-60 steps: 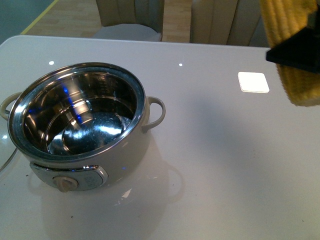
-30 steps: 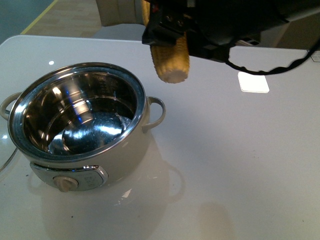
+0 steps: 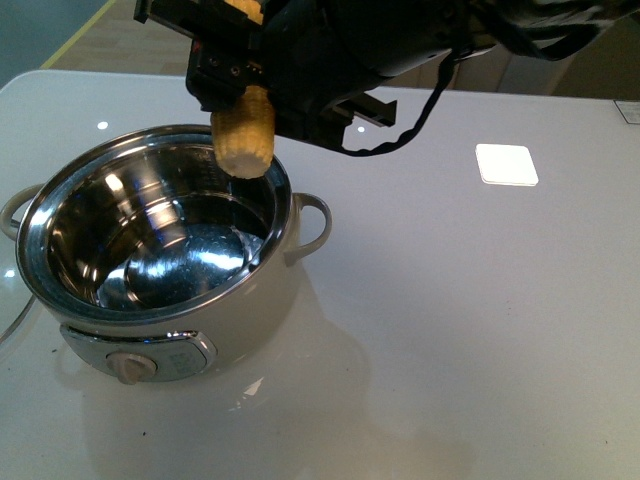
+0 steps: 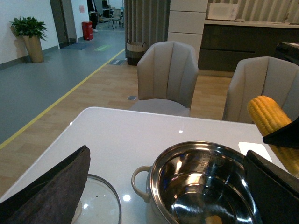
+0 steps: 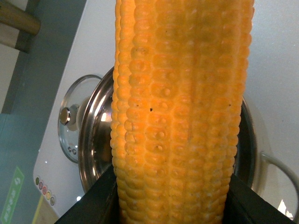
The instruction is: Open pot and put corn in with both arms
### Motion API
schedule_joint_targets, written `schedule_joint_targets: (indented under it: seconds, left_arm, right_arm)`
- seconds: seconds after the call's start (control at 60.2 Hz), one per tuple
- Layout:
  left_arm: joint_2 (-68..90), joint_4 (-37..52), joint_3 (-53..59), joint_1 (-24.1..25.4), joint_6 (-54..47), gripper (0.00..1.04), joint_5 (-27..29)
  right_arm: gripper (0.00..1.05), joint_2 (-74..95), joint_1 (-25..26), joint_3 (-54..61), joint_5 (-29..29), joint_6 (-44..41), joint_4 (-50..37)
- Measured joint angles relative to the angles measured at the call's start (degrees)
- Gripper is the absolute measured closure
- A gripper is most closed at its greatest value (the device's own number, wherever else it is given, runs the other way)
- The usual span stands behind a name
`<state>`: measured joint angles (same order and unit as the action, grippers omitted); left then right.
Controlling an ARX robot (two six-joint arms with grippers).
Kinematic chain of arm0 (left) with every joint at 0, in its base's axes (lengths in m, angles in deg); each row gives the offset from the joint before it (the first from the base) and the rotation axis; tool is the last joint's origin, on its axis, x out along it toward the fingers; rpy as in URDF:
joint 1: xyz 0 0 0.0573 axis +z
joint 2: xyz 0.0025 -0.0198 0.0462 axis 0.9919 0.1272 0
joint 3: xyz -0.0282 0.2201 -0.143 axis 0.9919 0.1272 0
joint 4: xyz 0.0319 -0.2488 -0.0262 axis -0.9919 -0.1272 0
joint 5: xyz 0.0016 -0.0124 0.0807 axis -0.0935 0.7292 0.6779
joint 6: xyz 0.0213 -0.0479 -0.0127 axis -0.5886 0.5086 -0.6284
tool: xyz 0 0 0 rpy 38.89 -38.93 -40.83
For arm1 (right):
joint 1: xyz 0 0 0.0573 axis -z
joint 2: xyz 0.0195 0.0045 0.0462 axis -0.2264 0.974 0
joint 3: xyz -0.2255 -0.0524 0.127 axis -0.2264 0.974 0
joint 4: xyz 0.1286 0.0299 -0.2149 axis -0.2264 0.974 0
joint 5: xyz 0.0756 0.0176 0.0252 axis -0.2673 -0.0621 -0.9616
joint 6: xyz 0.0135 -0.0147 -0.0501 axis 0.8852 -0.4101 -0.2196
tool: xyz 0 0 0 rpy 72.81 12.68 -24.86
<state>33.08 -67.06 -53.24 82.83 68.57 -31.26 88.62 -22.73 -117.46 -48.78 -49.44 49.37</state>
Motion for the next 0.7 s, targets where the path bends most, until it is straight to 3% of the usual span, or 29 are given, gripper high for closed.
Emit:
schedule_joint_targets:
  seconds: [0.531, 0.581, 0.697]
  left_arm:
    - [0.0, 0.0, 0.0, 0.0, 0.0, 0.07, 0.0]
    - [0.0, 0.0, 0.0, 0.0, 0.0, 0.07, 0.0]
    - [0.0, 0.0, 0.0, 0.0, 0.0, 0.07, 0.0]
  right_arm:
    - [0.63, 11.2, -5.6, -12.4, 0.3, 5.1, 6.4]
    - [0.59, 12.0, -6.2, -12.9, 0.6, 5.2, 7.0]
    - [0.39, 12.6, -6.9, -13.0, 0.7, 5.6, 7.4]
